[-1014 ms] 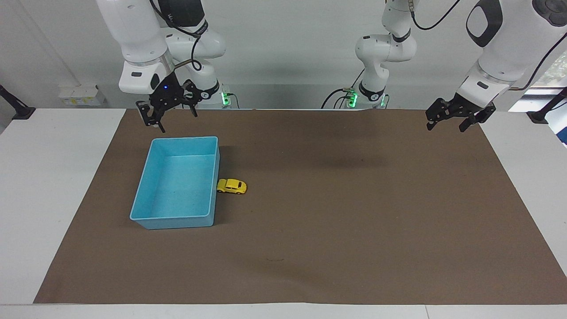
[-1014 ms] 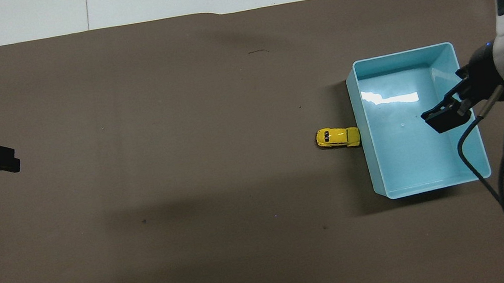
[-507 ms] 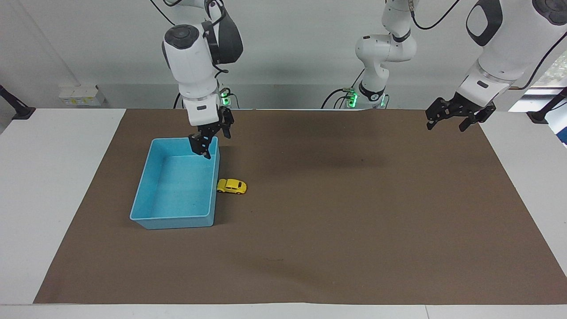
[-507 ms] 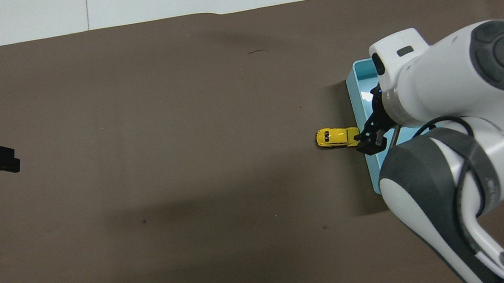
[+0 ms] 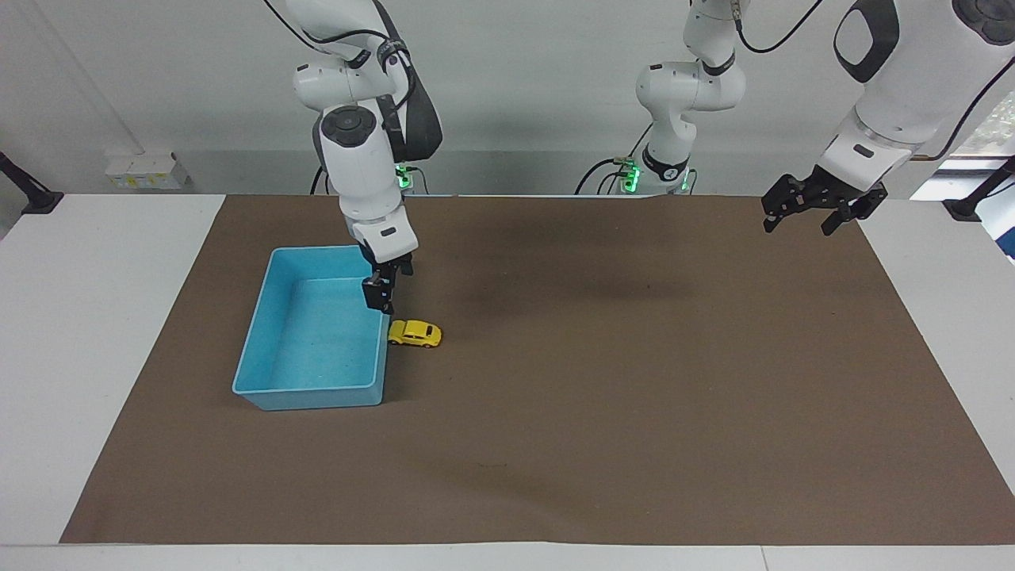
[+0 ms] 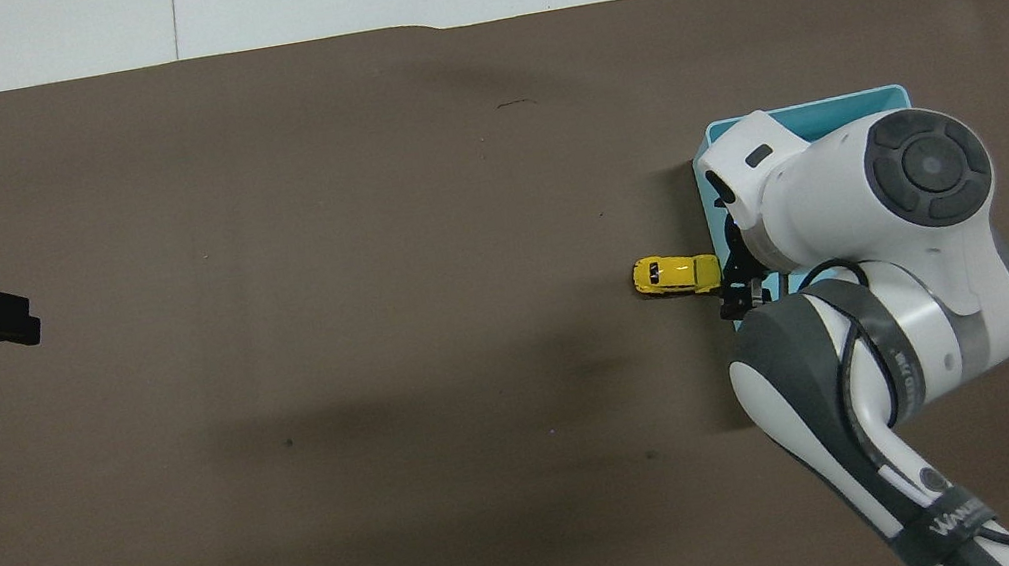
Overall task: Wind up and store yellow beetle car
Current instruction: 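Close the right gripper on the yellow car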
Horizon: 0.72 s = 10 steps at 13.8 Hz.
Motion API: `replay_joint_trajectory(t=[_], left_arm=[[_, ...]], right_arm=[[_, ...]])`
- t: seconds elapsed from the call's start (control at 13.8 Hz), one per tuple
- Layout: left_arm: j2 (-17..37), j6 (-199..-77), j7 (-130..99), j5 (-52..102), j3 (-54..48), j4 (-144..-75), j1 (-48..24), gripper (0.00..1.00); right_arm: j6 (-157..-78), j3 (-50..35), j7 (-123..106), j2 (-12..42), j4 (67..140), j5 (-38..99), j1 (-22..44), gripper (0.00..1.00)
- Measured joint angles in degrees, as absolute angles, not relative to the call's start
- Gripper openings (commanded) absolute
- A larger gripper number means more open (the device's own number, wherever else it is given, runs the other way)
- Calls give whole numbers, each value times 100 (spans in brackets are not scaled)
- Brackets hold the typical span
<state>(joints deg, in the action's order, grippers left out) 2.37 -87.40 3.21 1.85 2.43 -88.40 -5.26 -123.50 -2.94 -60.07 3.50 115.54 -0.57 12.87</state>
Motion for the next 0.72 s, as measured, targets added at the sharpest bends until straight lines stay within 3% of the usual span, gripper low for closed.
replay_joint_trajectory(t=[0.72], left_arm=[[237,-8740,321,185,243,-8840,-525,100]], right_arm=[[-13865,-326,-6042,1327,12043,-207,1473,98]])
